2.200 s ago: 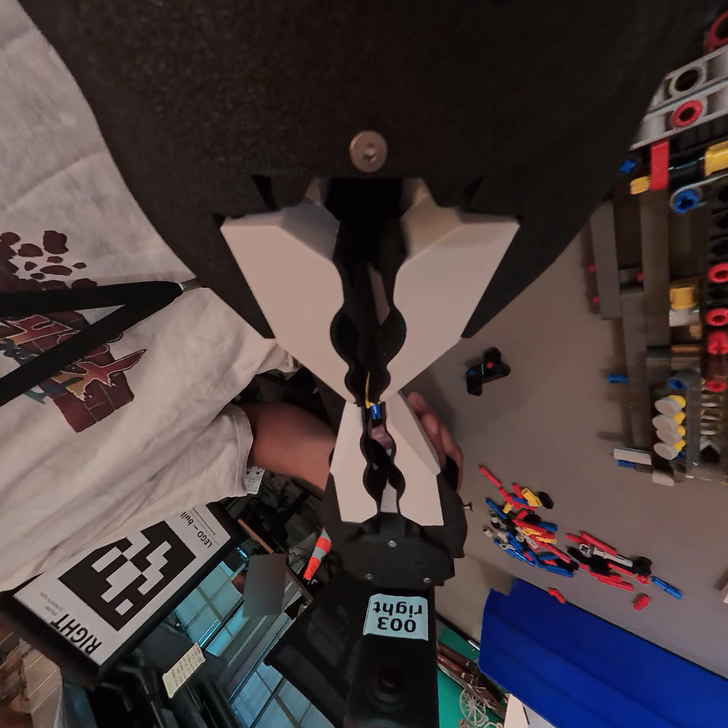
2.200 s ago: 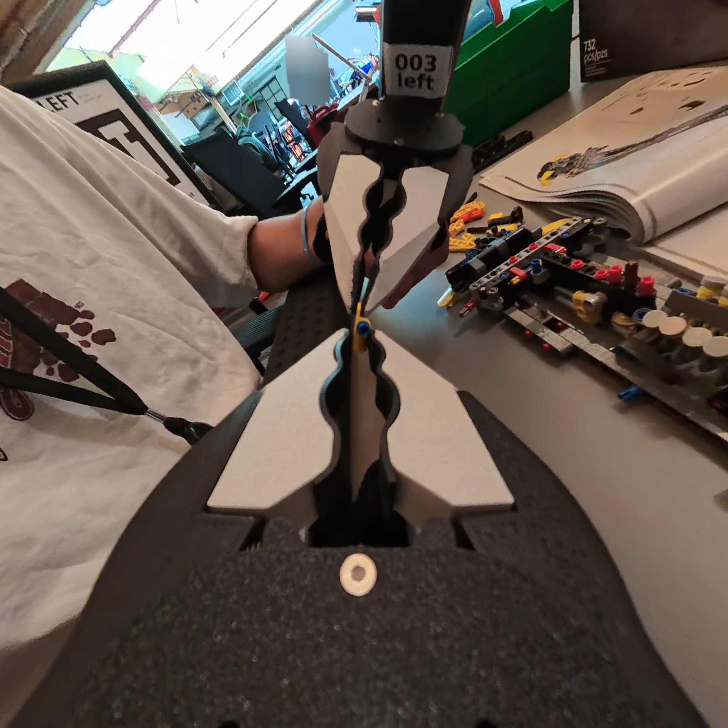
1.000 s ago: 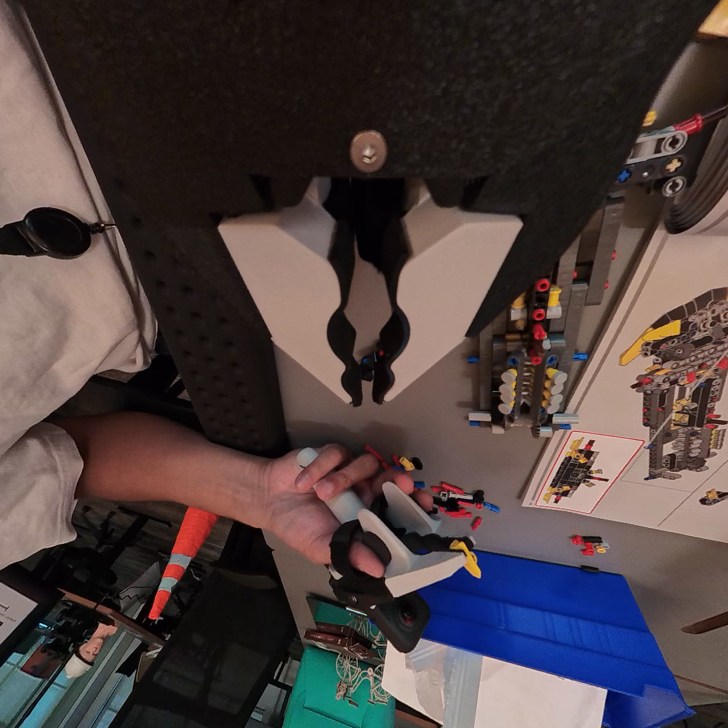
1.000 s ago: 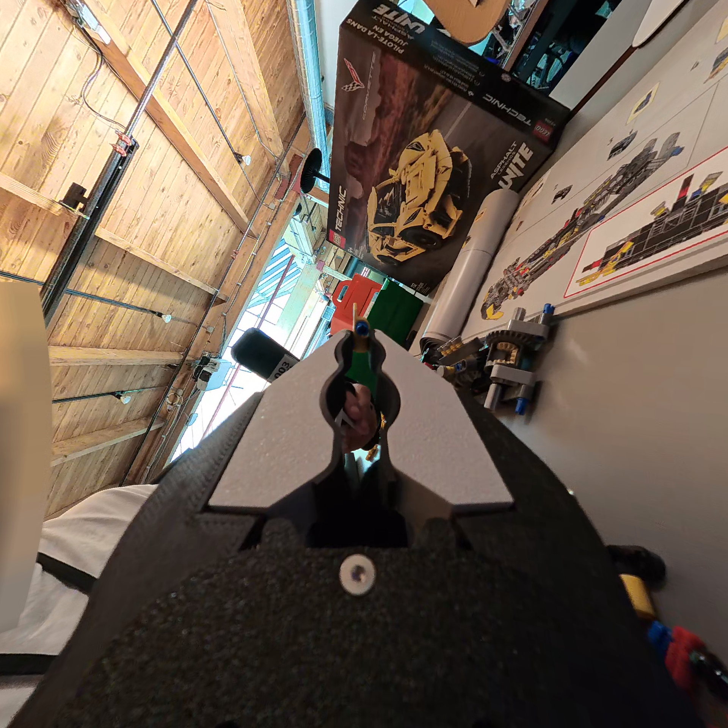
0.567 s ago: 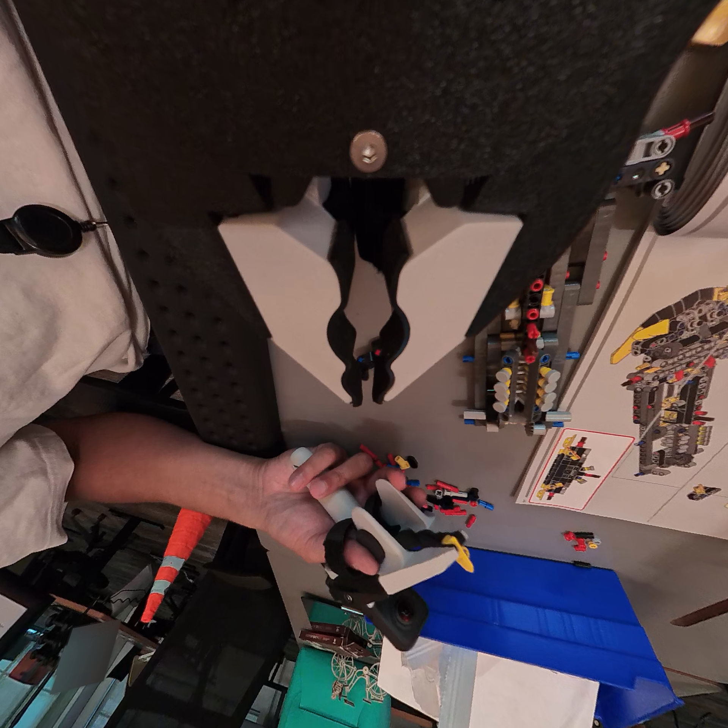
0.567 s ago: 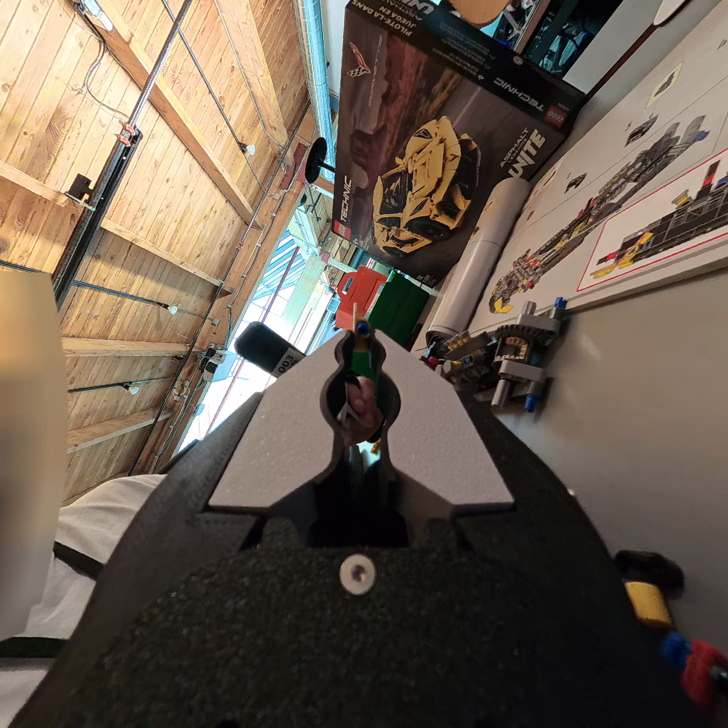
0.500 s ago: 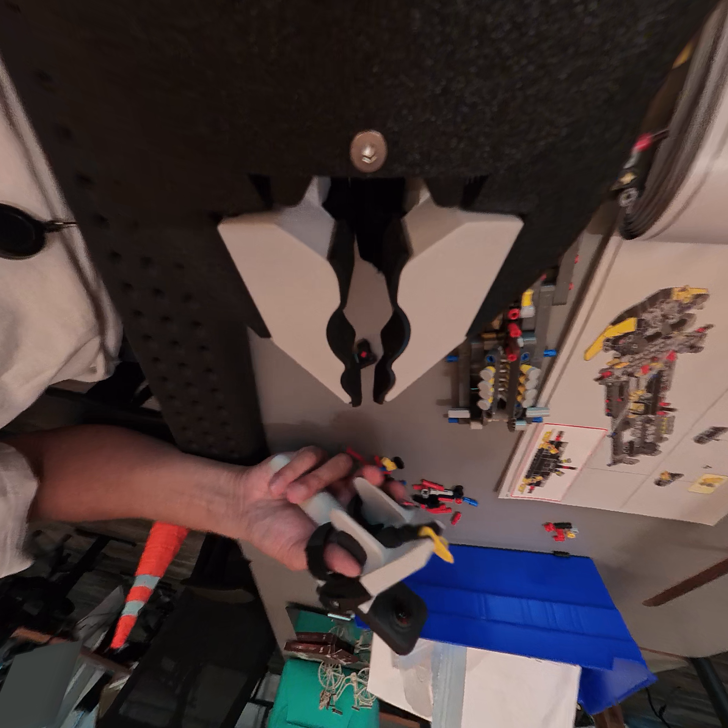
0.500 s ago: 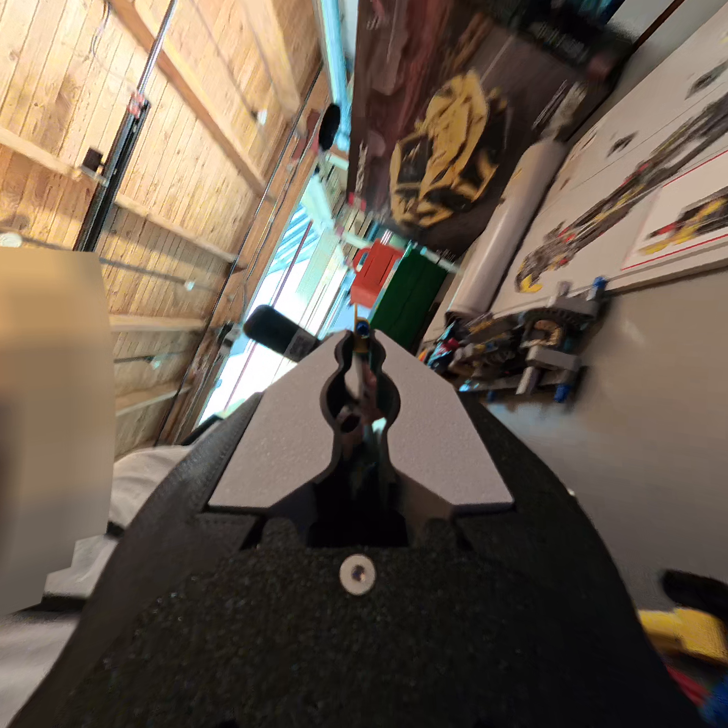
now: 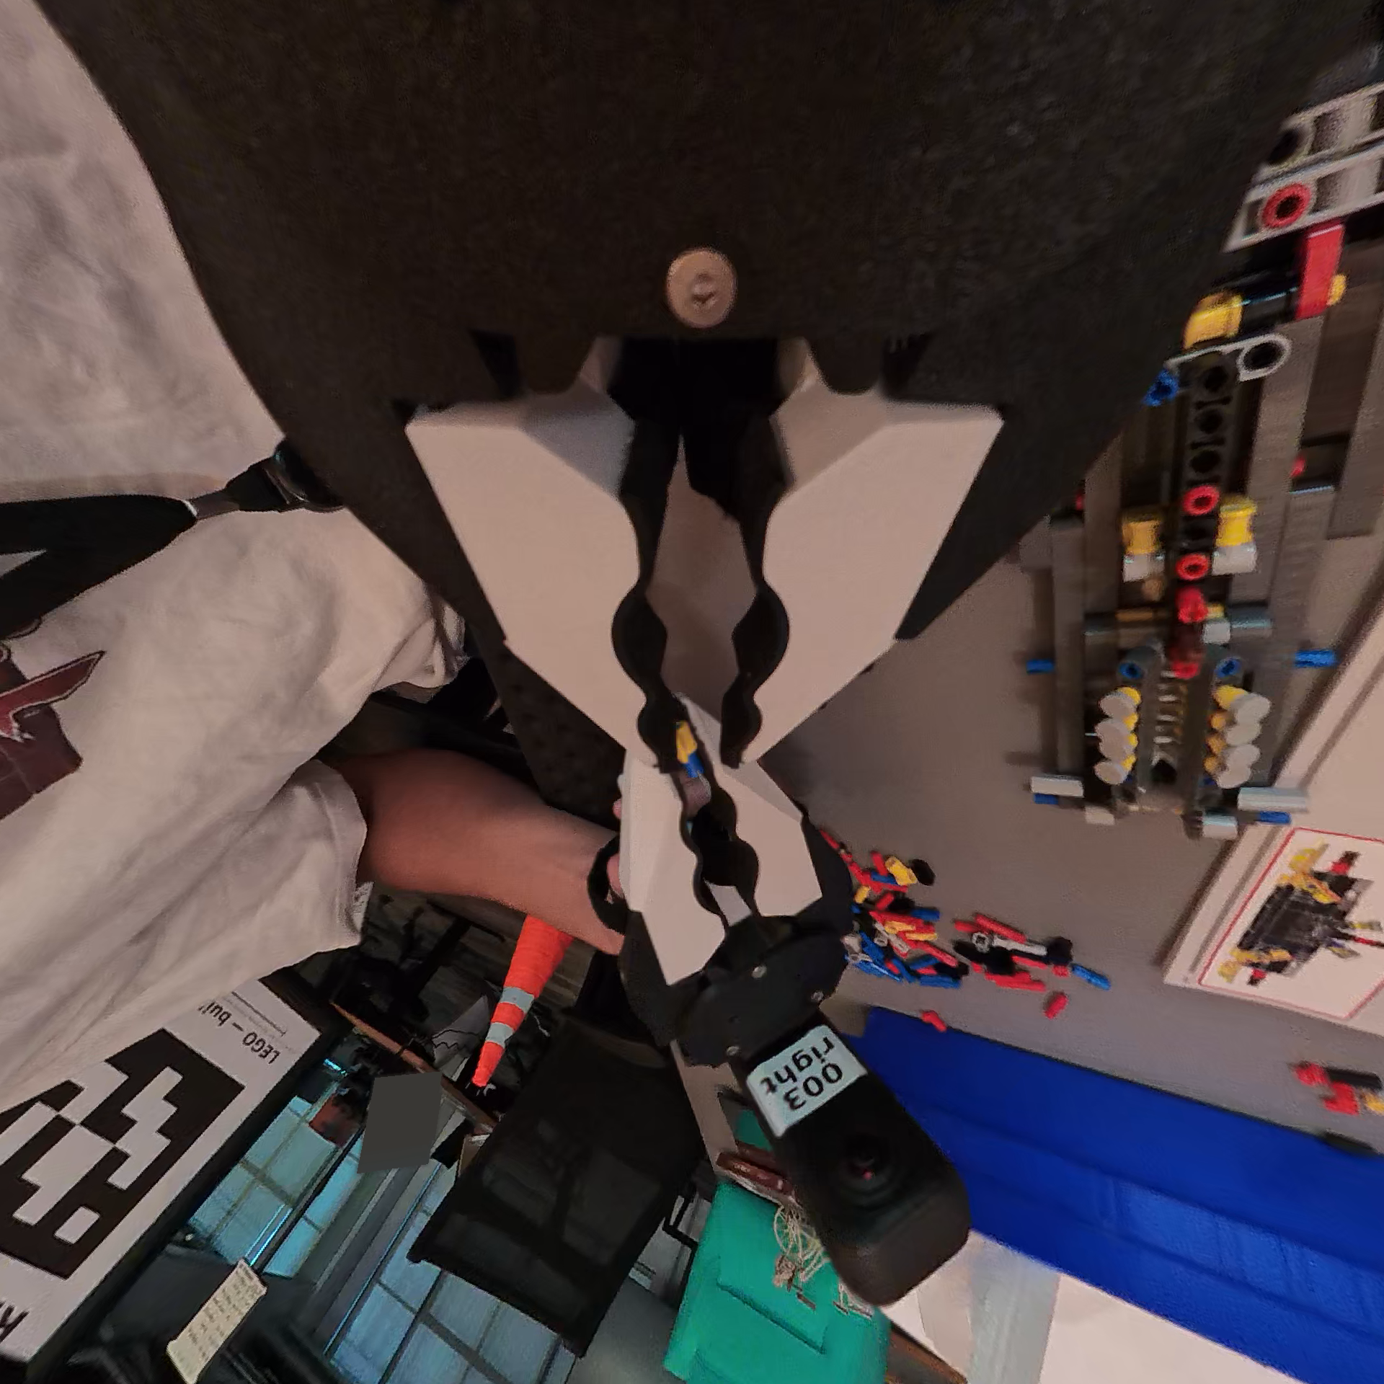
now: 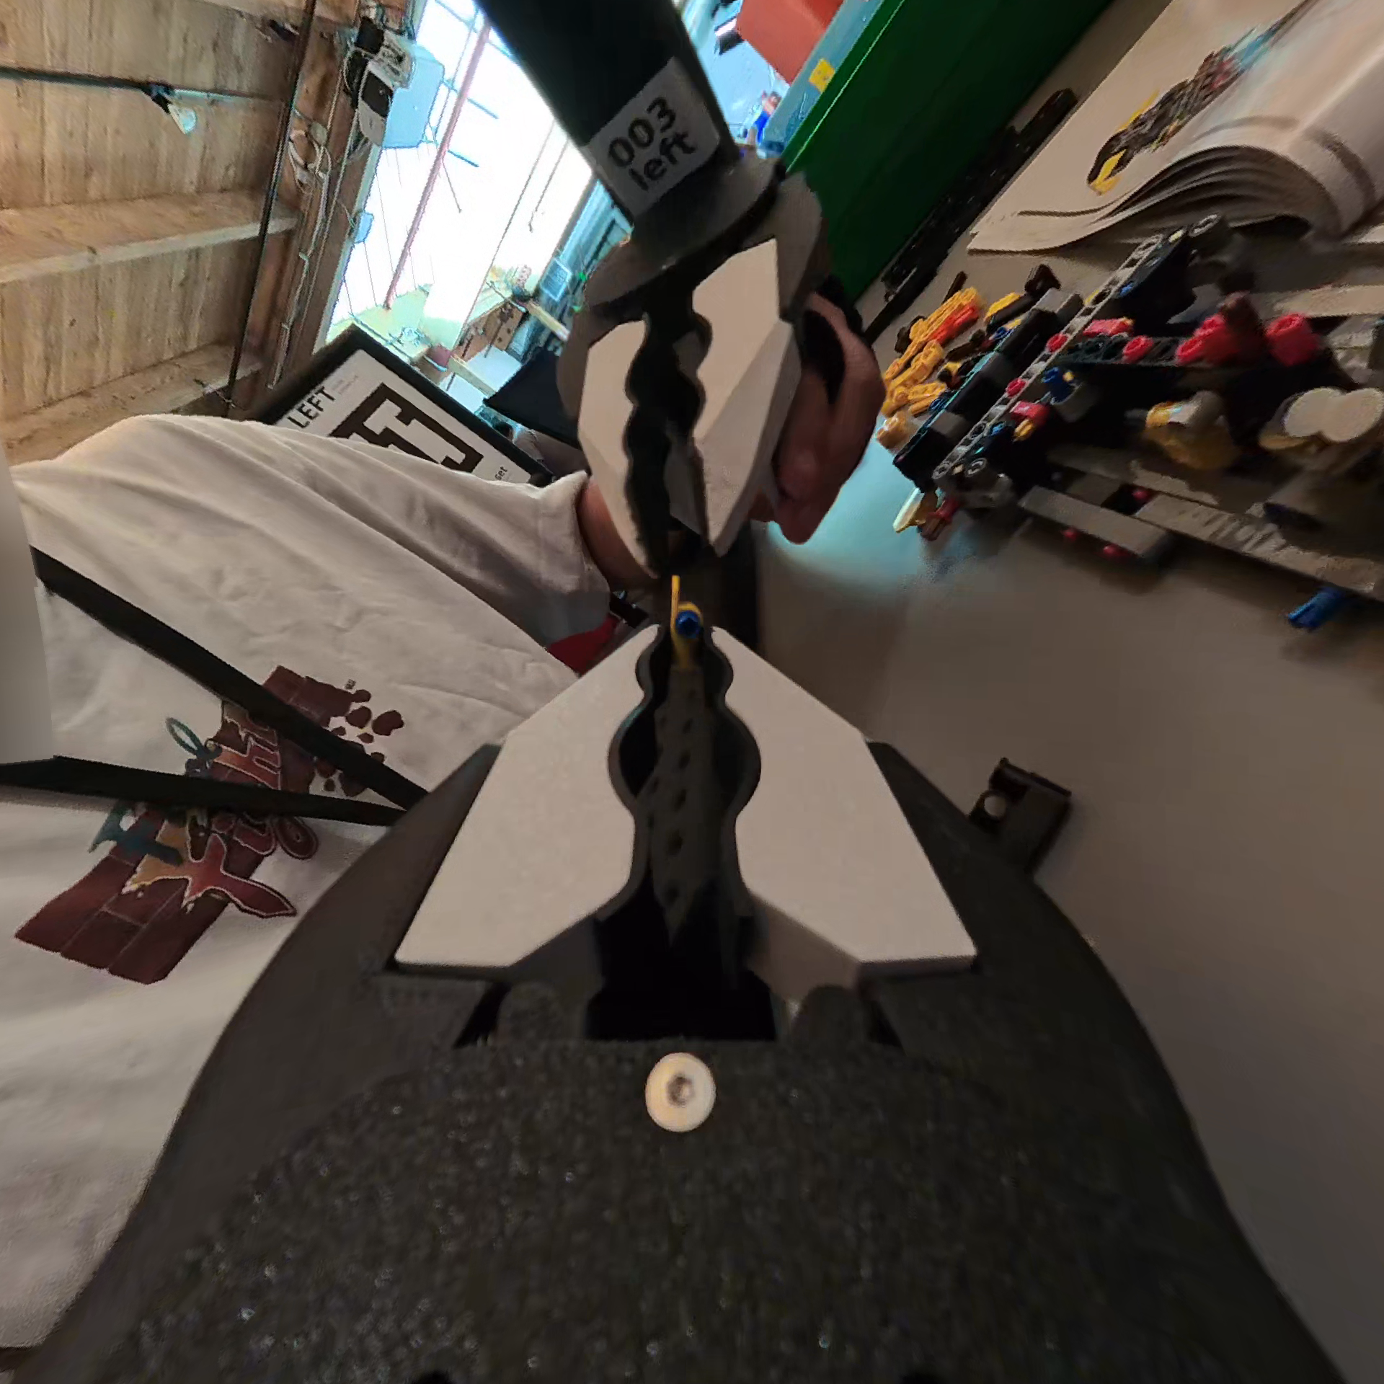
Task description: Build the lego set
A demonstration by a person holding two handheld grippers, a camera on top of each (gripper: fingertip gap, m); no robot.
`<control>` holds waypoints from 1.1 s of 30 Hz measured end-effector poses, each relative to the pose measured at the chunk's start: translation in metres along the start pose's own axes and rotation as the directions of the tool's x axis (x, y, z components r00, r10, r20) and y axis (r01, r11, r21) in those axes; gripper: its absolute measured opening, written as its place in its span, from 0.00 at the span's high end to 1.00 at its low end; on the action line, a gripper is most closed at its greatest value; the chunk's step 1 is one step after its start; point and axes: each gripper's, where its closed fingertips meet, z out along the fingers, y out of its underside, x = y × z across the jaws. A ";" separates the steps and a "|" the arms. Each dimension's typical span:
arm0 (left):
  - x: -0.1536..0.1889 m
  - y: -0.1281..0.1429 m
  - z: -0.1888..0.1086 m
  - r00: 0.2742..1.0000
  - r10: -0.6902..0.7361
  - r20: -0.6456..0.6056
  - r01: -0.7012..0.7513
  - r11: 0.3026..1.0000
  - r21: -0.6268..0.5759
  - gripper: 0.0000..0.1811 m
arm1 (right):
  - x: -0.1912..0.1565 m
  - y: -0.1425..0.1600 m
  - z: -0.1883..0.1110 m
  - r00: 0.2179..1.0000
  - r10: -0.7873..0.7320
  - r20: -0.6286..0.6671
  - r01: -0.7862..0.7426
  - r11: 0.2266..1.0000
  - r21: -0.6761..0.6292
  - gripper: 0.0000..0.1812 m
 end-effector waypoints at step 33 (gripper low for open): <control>-0.034 -0.039 -0.033 0.790 -0.572 -0.223 0.613 0.717 0.331 1.00 | -0.003 -0.056 -0.017 0.410 -0.655 -0.635 0.805 0.587 -0.085 0.82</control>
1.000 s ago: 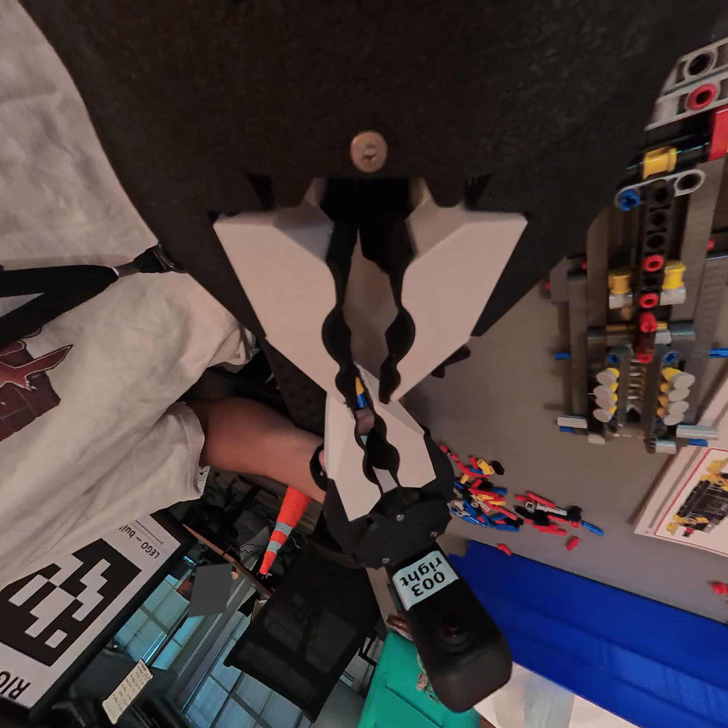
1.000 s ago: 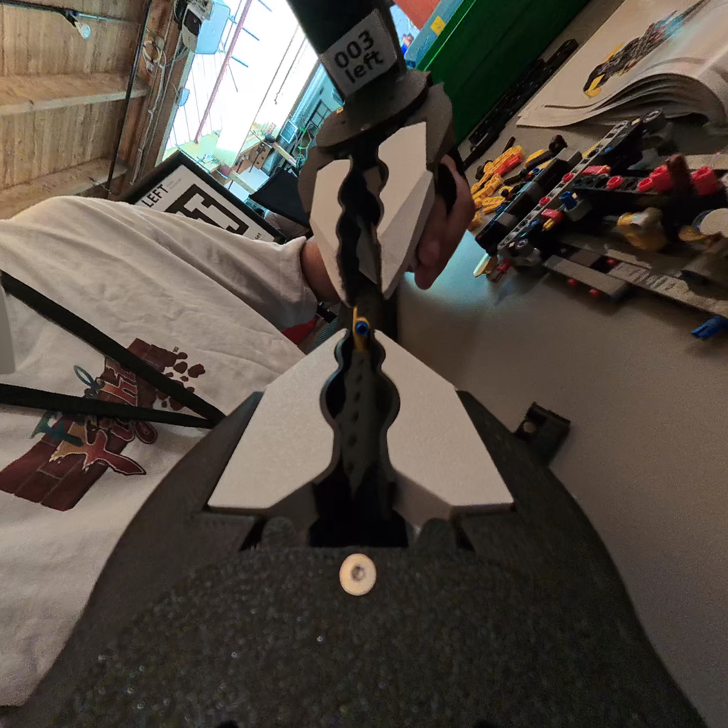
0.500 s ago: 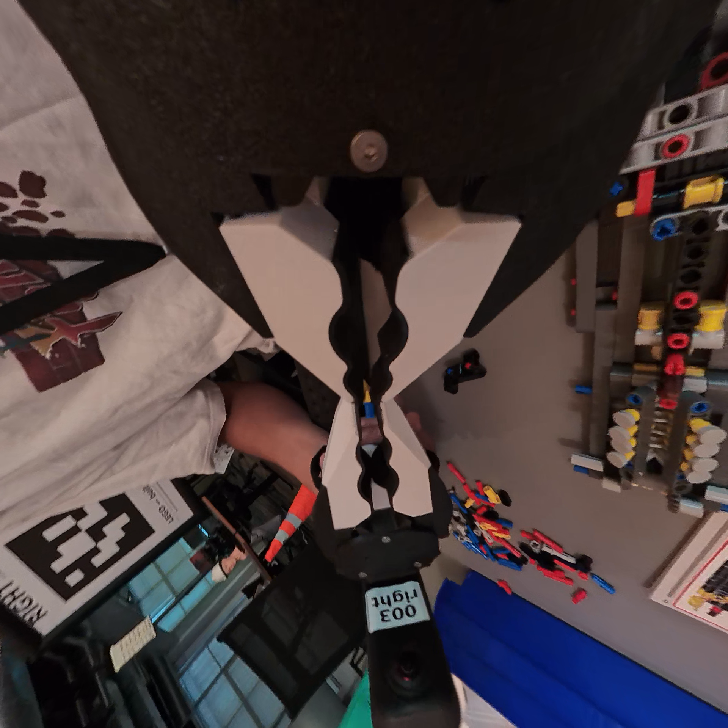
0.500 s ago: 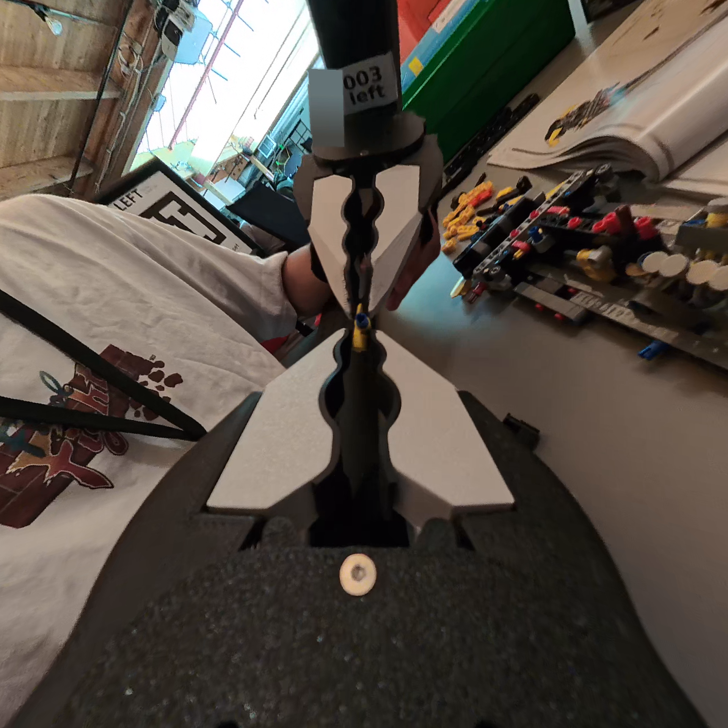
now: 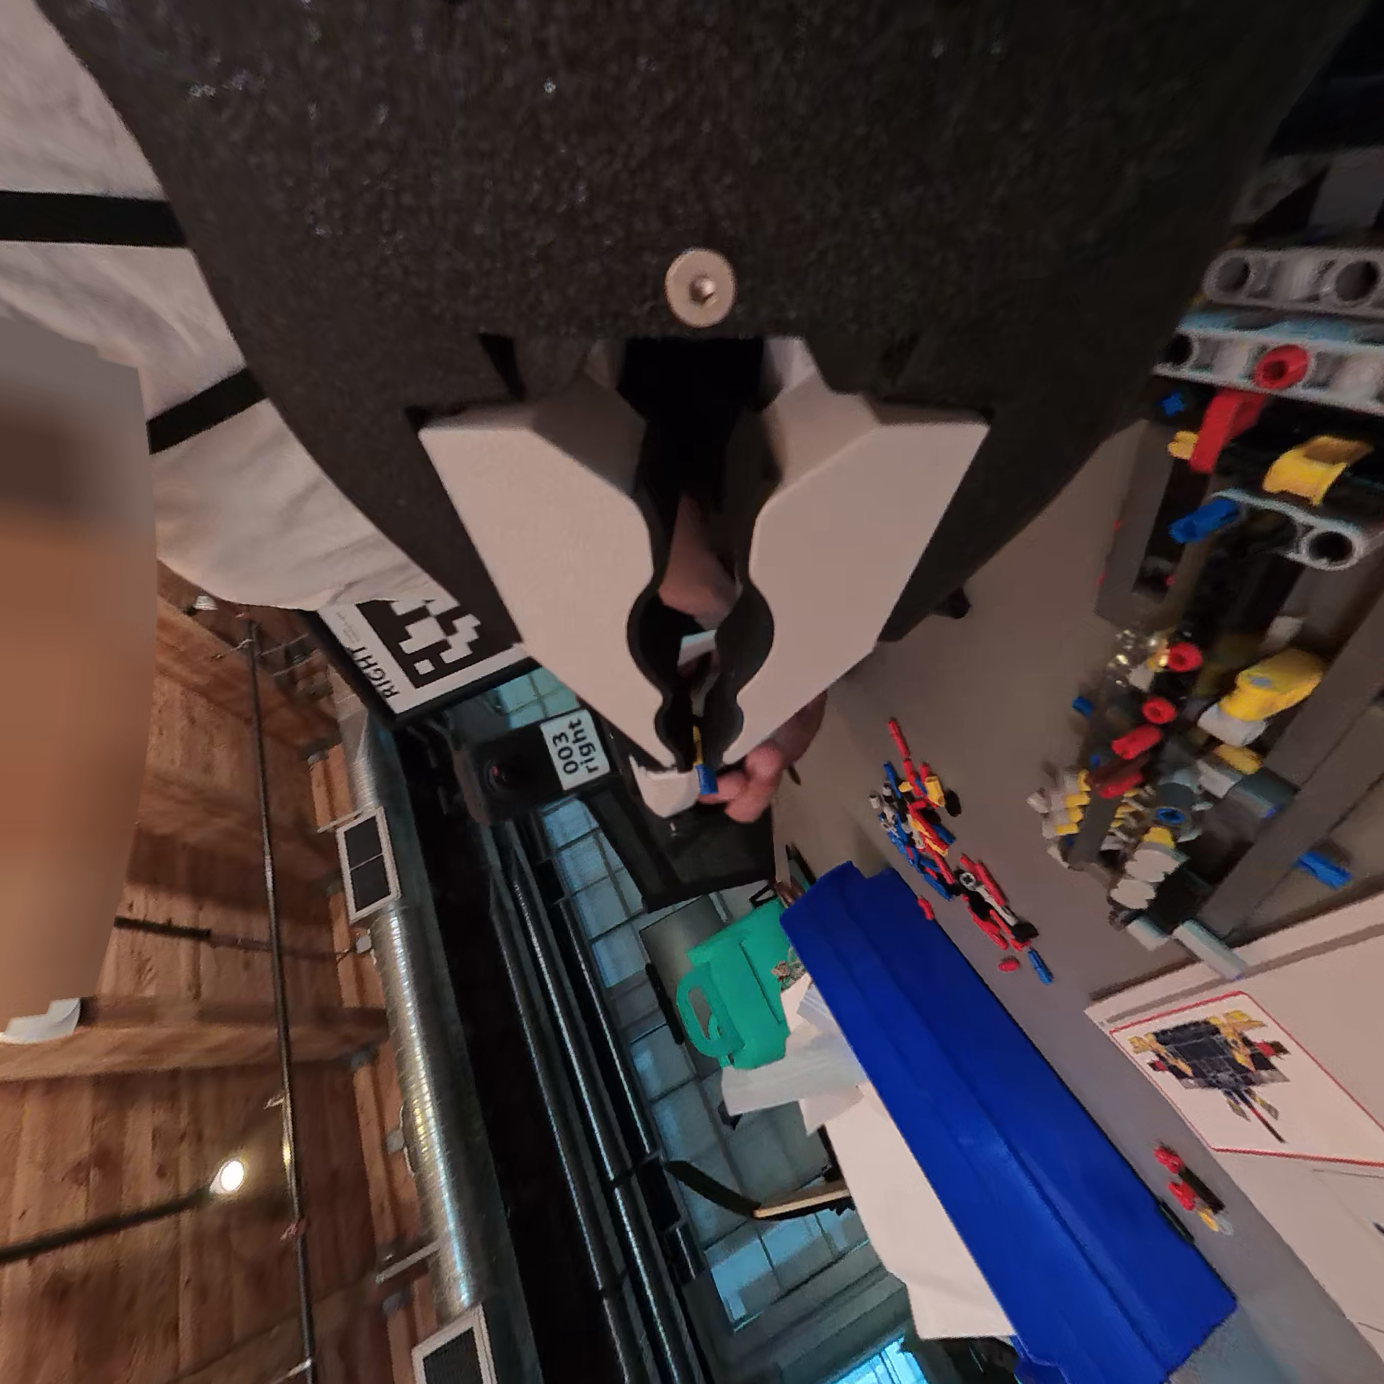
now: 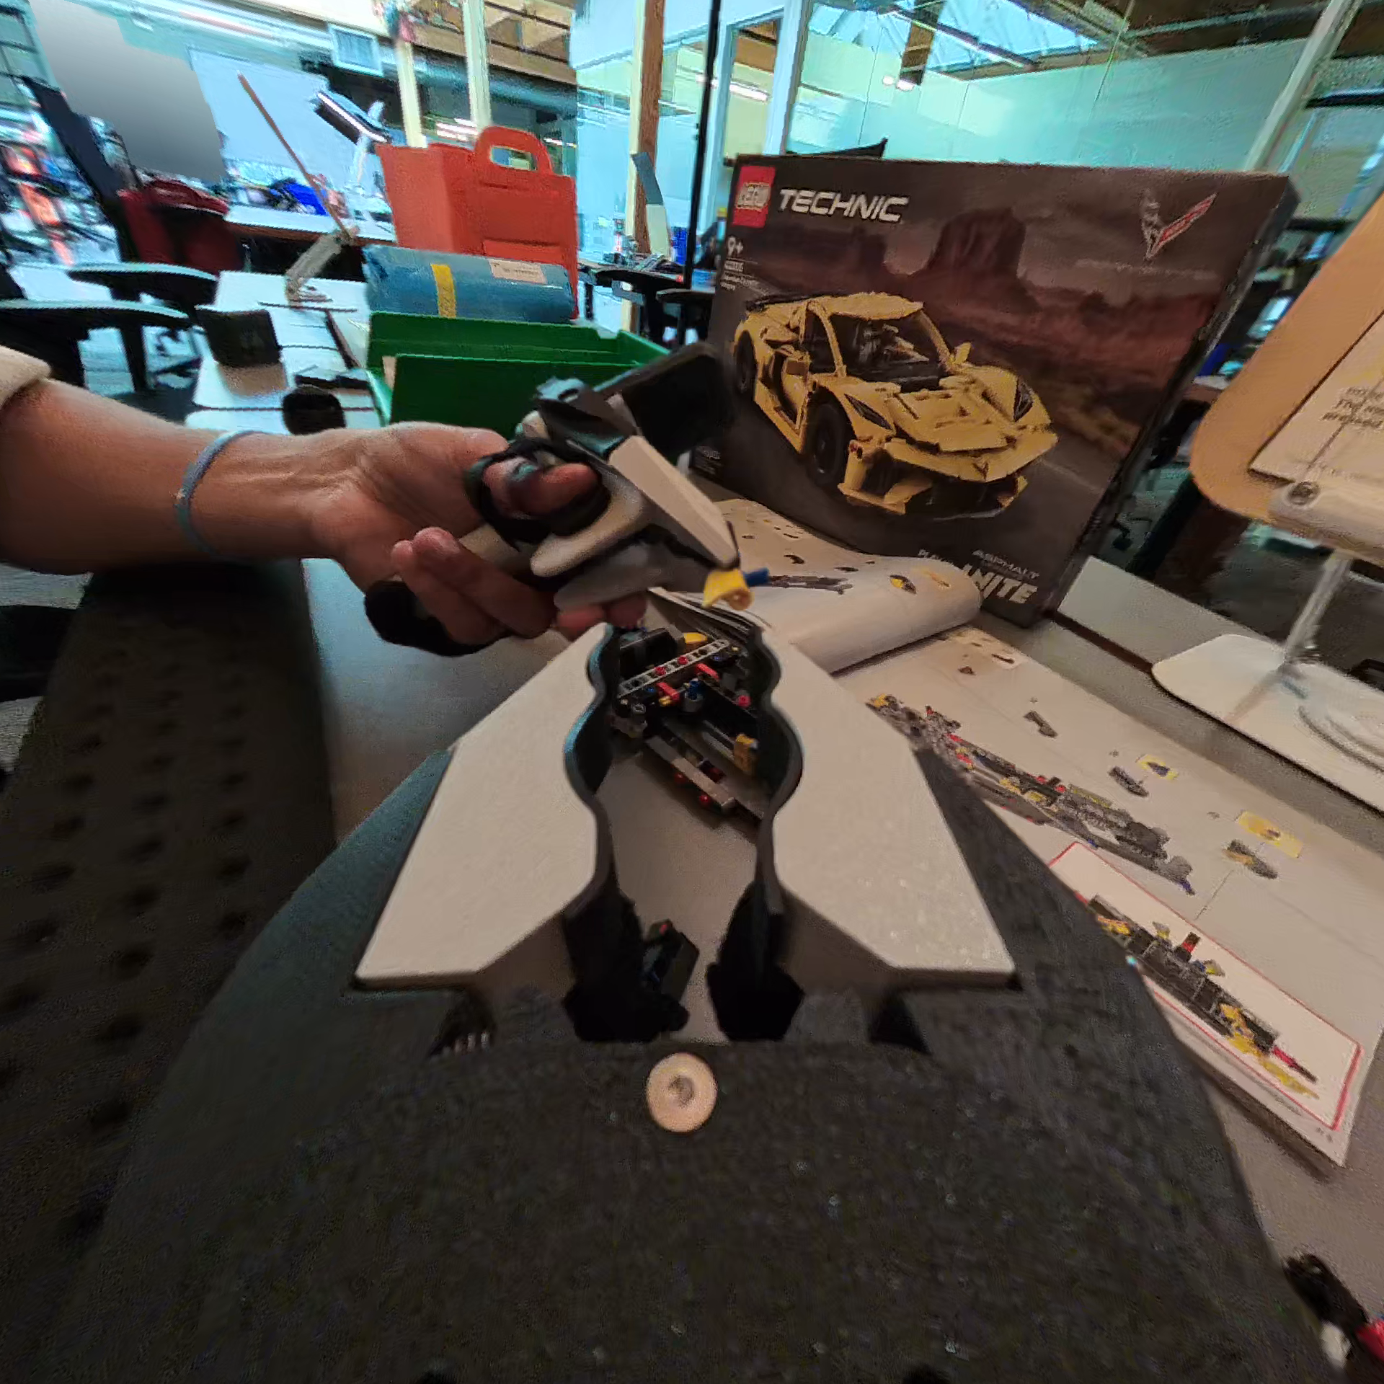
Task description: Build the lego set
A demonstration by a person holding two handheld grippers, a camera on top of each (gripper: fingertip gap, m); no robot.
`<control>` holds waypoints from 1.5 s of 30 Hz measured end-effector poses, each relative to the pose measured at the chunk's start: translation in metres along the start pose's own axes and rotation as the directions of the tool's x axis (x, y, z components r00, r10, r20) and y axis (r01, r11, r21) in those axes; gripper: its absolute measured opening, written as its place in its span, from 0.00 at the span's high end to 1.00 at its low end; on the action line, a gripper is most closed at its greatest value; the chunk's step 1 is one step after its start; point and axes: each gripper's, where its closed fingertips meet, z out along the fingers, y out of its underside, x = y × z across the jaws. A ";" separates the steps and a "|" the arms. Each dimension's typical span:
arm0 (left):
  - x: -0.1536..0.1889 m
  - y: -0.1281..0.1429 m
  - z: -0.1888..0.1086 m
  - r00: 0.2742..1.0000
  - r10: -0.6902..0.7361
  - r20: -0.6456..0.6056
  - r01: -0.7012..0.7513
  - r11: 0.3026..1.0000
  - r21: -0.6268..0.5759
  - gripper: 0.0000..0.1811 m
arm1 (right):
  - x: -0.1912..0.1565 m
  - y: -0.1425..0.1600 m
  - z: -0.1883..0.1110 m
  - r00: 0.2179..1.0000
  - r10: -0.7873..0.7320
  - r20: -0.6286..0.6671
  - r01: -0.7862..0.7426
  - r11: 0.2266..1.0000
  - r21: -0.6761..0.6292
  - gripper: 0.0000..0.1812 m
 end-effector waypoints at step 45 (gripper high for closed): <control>-0.038 0.022 0.009 -0.551 0.834 0.022 -0.581 -0.365 -0.727 0.95 | 0.010 0.034 0.011 0.963 0.268 0.032 -0.260 0.952 -0.162 0.93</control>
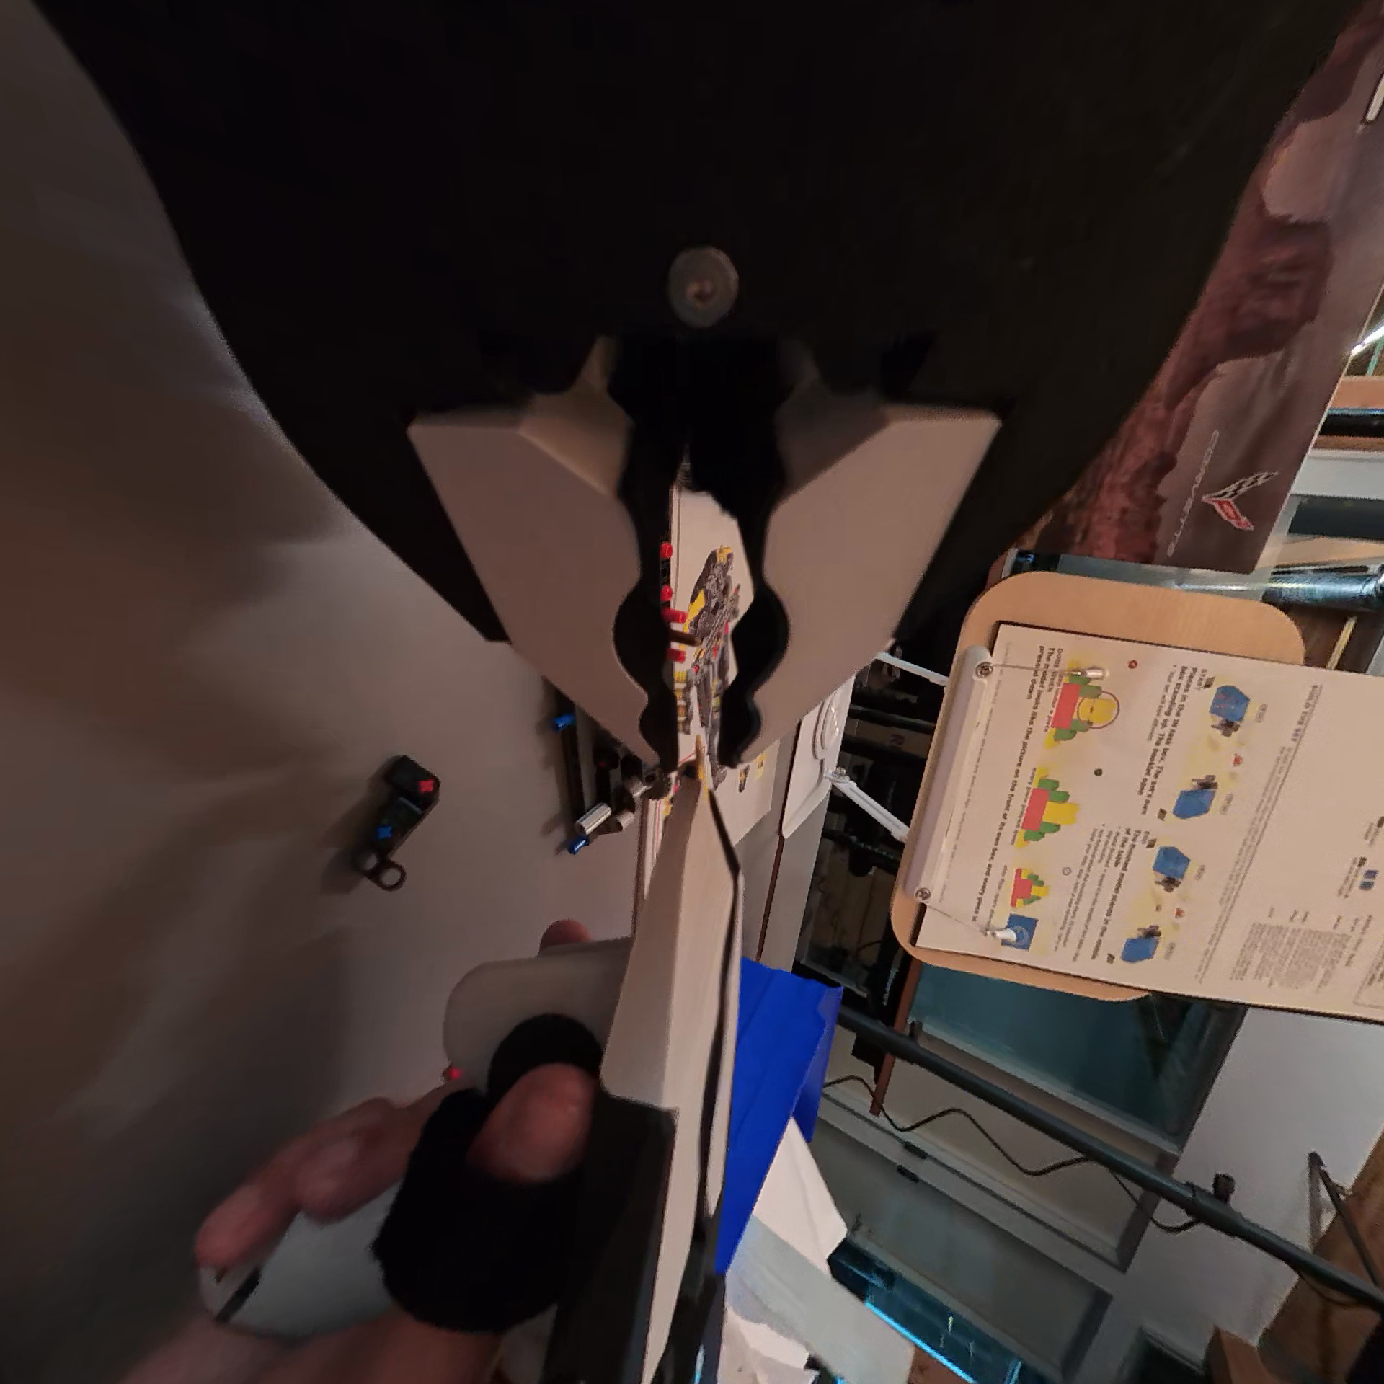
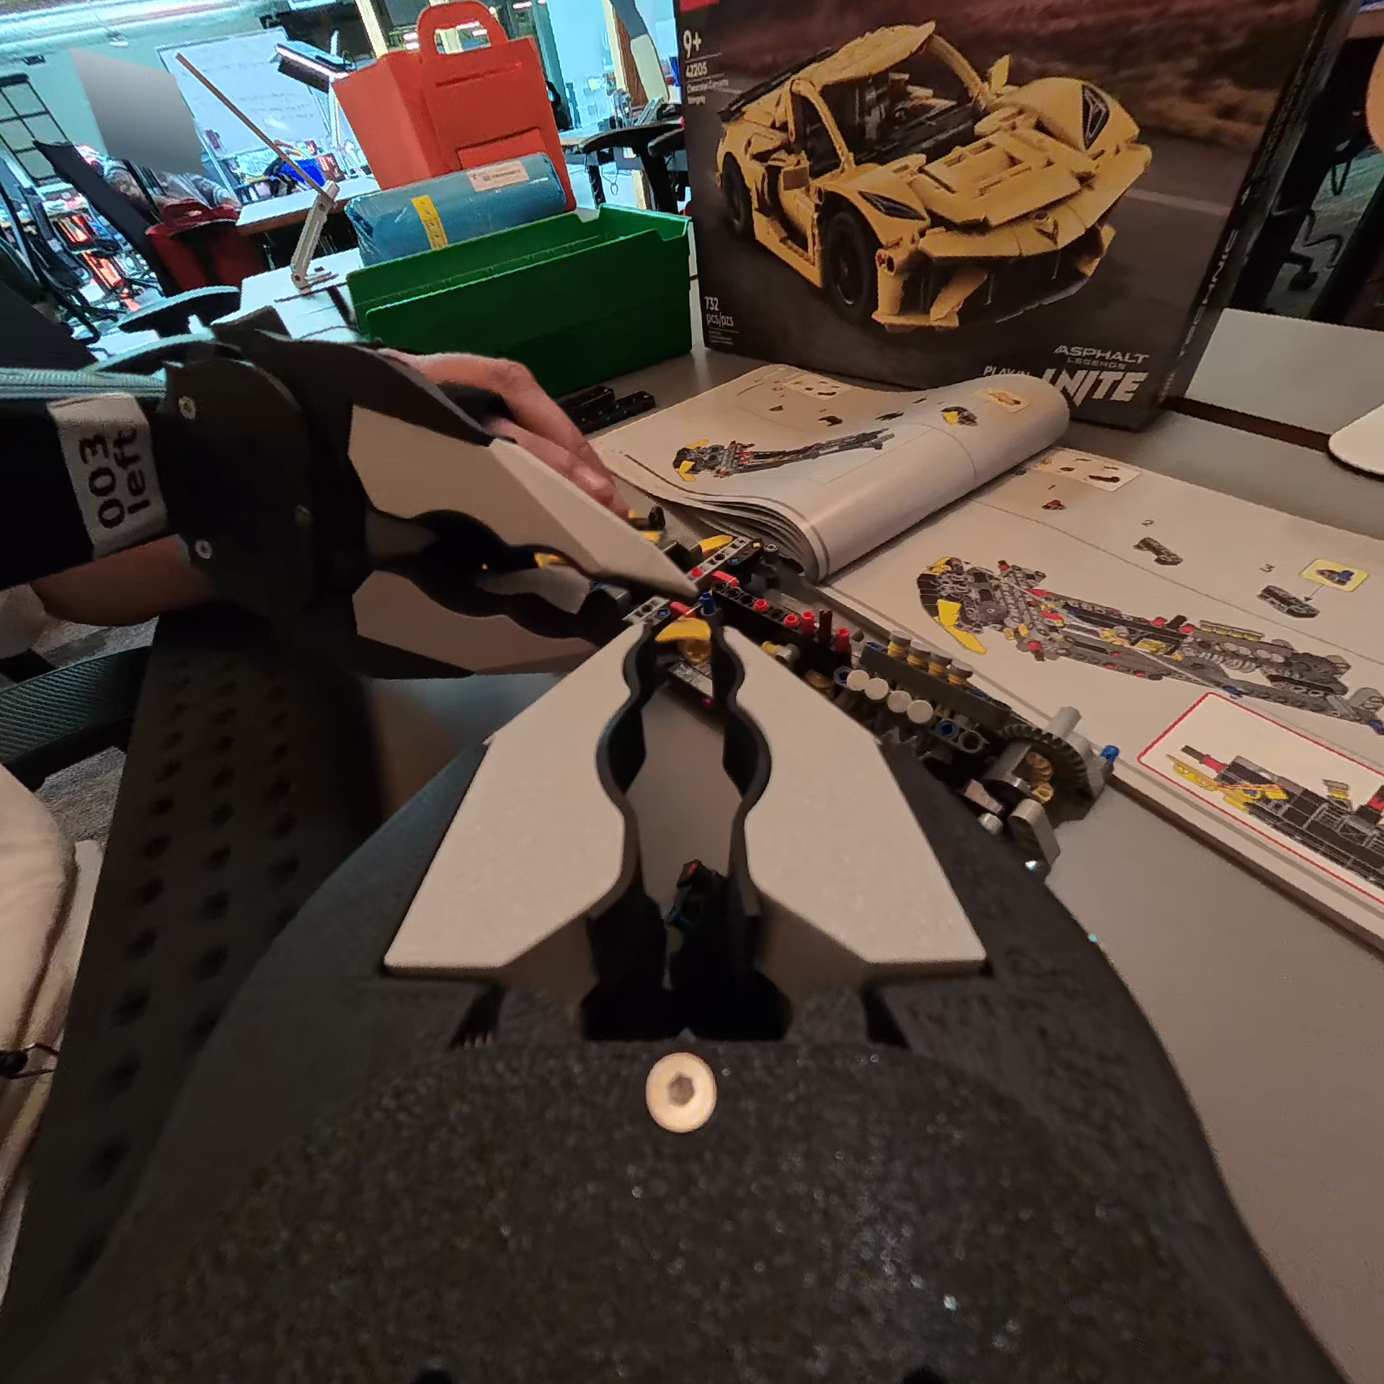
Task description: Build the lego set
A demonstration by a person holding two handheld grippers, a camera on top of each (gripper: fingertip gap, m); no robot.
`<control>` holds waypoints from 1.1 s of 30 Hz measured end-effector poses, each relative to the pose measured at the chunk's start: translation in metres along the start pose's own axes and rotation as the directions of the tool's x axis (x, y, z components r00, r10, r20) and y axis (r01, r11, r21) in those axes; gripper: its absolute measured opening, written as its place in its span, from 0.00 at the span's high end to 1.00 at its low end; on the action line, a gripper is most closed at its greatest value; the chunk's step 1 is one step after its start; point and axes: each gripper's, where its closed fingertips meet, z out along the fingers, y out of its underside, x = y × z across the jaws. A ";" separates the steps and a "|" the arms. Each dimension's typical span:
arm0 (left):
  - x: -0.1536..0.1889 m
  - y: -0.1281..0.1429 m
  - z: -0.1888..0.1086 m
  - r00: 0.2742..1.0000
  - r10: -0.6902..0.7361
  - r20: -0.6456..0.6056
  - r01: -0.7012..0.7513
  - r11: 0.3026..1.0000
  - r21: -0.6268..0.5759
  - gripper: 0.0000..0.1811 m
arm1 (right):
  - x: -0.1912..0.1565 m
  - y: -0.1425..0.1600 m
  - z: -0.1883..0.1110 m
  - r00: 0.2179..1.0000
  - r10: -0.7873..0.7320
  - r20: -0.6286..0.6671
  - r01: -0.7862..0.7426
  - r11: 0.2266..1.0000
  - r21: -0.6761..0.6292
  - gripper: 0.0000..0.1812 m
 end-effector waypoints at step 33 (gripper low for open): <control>0.057 -0.001 -0.017 0.904 -0.291 -0.314 0.302 0.953 -0.014 0.99 | 0.002 0.087 -0.027 0.995 -0.039 -0.097 -0.014 0.873 -0.488 0.85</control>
